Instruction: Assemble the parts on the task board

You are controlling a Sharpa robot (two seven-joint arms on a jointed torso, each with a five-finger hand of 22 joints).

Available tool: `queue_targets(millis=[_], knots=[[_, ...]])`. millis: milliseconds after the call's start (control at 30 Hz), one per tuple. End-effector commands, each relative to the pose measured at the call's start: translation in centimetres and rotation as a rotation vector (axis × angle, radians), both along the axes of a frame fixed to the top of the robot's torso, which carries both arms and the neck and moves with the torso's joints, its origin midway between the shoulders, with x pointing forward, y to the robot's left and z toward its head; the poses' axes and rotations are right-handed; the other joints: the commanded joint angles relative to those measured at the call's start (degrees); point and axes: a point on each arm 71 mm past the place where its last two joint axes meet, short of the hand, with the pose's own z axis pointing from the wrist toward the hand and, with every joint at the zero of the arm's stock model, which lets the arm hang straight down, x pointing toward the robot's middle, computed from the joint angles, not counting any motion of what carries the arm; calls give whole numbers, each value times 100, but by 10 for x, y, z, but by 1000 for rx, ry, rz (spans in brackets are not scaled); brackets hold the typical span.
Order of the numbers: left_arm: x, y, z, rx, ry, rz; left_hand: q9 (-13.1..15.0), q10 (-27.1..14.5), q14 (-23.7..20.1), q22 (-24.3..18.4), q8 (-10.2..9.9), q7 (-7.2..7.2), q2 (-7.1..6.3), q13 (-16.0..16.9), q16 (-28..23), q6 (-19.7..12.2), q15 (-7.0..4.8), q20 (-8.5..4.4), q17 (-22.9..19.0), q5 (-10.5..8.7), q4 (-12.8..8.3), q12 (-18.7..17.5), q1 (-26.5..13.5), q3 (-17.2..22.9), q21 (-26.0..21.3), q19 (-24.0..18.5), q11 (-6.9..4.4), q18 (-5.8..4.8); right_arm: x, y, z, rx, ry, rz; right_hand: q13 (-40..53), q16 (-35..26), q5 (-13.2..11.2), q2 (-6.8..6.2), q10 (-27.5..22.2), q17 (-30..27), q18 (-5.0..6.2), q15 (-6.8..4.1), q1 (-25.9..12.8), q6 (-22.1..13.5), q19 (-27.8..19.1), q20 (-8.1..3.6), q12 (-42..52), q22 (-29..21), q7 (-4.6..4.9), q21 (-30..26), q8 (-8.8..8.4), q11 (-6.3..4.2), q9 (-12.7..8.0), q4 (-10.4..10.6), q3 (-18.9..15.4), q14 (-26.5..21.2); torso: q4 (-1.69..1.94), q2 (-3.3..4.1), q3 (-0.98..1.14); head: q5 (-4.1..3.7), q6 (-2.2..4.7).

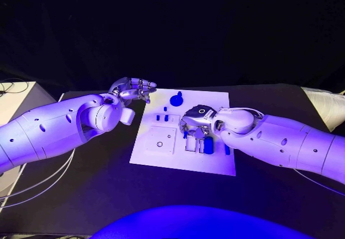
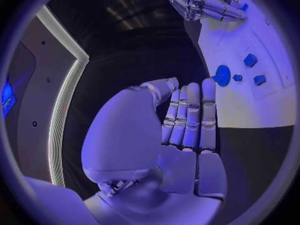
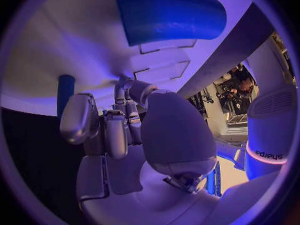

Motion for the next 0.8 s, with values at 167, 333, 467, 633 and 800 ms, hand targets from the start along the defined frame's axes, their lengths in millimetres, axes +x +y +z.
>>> queue_targets(millis=[167,333,467,633,800], knots=[[0,-2,1,-1,-6,-15,-4,-39,25,-5,16,-2,49,-8,-34,-50,-10,1,-10,-1,-29,22,8,0,-30,12,11,97,-2,1,-3,-11,17,14,9,42,-21,126,8,405,84,-49,43,79,15,0,90,688,1,16,46,-8,22,22,8,180,2,3,-1,2,3],[0,-1,1,2,-4,-14,-4,-39,25,-5,16,-2,49,-8,-34,-50,-10,1,-10,-1,-29,22,8,0,-30,12,11,97,-2,1,-4,-21,15,14,25,50,-22,174,90,417,83,-59,74,129,21,-6,178,695,5,29,71,-21,44,16,14,184,-6,1,-2,1,-4],[0,-1,1,3,-2,-13,-5,-45,23,-5,22,-2,51,-11,-38,-50,-10,-1,-11,-1,-35,24,15,3,-29,12,12,97,-1,1,-3,-20,0,5,26,53,-23,175,98,421,82,-57,39,146,24,-7,209,698,11,31,79,-17,56,38,-10,186,-3,1,1,-2,-6],[0,-1,1,5,-1,-12,-6,-48,22,-5,23,-1,50,-12,-40,-52,-9,-1,-12,-1,-35,24,14,2,-29,12,13,96,2,-1,-1,-13,-38,-32,17,80,-13,98,58,466,73,-27,-100,113,41,8,251,705,18,52,45,-1,57,119,-93,210,-5,0,1,-8,-3],[0,-1,1,6,-1,-11,-6,-52,21,-5,24,-1,49,-13,-41,-53,-9,0,-12,-2,-35,24,13,1,-29,12,14,96,5,-3,1,-2,-71,-69,1,106,56,29,57,509,61,15,-206,122,75,39,313,721,11,112,18,-2,56,212,-117,238,-7,1,3,-11,7]])
